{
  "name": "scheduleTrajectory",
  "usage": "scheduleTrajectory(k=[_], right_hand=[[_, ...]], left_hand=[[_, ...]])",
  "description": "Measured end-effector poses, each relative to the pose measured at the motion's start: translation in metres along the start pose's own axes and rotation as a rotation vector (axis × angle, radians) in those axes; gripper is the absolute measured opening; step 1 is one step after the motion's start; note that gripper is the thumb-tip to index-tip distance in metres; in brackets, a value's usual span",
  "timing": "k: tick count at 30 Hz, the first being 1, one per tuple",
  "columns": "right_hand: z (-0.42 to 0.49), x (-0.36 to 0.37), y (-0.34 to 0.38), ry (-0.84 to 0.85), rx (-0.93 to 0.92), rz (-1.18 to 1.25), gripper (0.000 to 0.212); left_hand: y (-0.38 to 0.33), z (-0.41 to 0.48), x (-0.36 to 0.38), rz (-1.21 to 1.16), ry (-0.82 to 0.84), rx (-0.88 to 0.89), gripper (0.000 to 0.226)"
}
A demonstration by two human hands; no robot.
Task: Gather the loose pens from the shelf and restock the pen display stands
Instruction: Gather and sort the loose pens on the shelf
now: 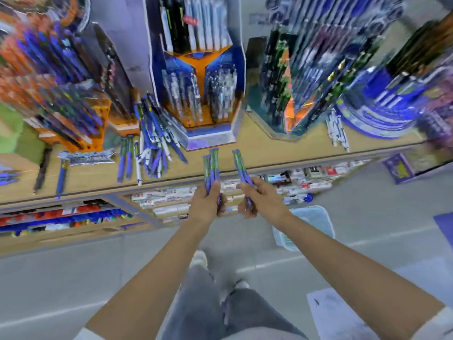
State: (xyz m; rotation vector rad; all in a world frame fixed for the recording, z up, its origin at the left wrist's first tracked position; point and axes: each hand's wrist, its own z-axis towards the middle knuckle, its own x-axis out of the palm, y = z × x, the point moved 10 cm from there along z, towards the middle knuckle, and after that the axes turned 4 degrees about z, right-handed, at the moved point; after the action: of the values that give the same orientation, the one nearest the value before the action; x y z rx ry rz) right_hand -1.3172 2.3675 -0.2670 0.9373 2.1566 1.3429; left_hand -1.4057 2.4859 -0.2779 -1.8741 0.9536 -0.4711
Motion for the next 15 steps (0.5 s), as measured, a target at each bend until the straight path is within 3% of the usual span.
scheduleTrajectory(k=[9,12,15], right_hand=[[0.072,-0.099,-0.005,-0.236,0.035,-0.047,0.022],[0.099,-0.106,-0.005,-0.228,0.065,-0.095,0.029],[0.118,-0.104,-0.003,-0.185,0.089,-0.164,0.015]], left_hand=[[-0.020,0.073,0.090,0.114,0.127,-0.057,0.024],[-0.027,0.095,0.102,0.171,0.148,-0.076,0.022],[-0.031,0.114,0.110,0.209,0.183,-0.058,0.023]])
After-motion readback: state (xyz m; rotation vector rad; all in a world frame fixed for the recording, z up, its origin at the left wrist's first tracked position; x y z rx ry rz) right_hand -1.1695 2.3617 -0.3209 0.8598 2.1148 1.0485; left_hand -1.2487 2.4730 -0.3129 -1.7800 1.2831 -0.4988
